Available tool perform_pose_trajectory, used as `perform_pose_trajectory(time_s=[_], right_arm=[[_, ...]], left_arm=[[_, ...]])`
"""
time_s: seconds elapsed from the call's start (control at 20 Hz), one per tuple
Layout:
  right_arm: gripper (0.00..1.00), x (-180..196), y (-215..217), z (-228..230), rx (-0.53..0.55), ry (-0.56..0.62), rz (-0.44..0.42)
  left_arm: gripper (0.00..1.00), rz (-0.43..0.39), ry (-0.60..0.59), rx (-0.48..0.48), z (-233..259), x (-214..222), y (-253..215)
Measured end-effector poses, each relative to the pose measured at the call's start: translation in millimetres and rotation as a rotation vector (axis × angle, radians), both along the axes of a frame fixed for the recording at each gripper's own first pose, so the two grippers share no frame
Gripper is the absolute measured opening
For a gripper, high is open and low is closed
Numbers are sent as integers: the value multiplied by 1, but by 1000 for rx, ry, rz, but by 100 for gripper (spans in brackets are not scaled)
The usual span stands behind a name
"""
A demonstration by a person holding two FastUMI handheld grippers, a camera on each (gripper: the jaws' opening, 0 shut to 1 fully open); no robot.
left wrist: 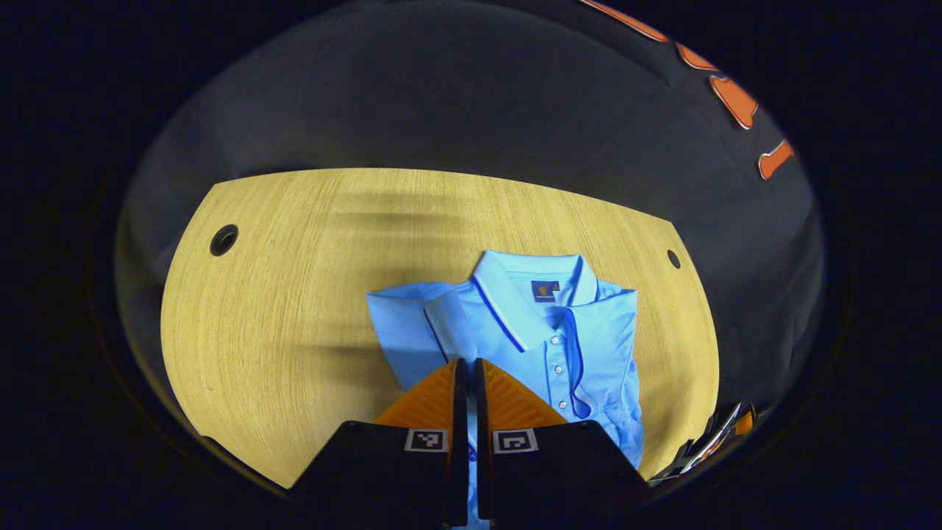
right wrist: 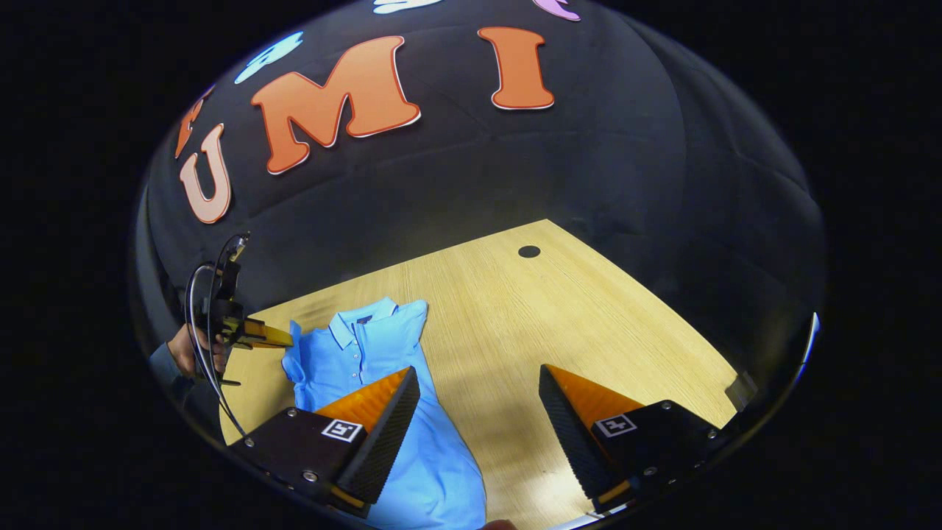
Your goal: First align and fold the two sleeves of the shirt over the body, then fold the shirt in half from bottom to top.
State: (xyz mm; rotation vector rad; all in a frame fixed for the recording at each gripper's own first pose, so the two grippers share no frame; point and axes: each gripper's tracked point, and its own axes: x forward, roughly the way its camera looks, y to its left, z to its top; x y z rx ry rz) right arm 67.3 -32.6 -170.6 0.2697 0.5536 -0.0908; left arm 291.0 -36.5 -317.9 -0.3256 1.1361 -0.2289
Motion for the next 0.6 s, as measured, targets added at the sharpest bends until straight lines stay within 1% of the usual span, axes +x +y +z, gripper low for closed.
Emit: perform_pose_trajectory(time_s=[0.15, 0.25, 0.5, 0.55, 0.6], right_arm=[[99, -8, -13, -3, 5, 4, -16], [99, -14, -17, -6, 8, 10, -26], [98, -21, -27, -10, 8, 27, -41], [99, -22, -28, -11, 9, 31, -43], [99, -22, -28, -10, 9, 33, -47]], left_arm=[[8, -52, 4, -2, -1, 4, -29], [8, -73, 10, -10, -3, 7, -47], [9, -74, 75, -29, -20, 6, -77], [9, -76, 82, -50, -20, 6, -83], [11, -81, 81, -75, -19, 5, -90]])
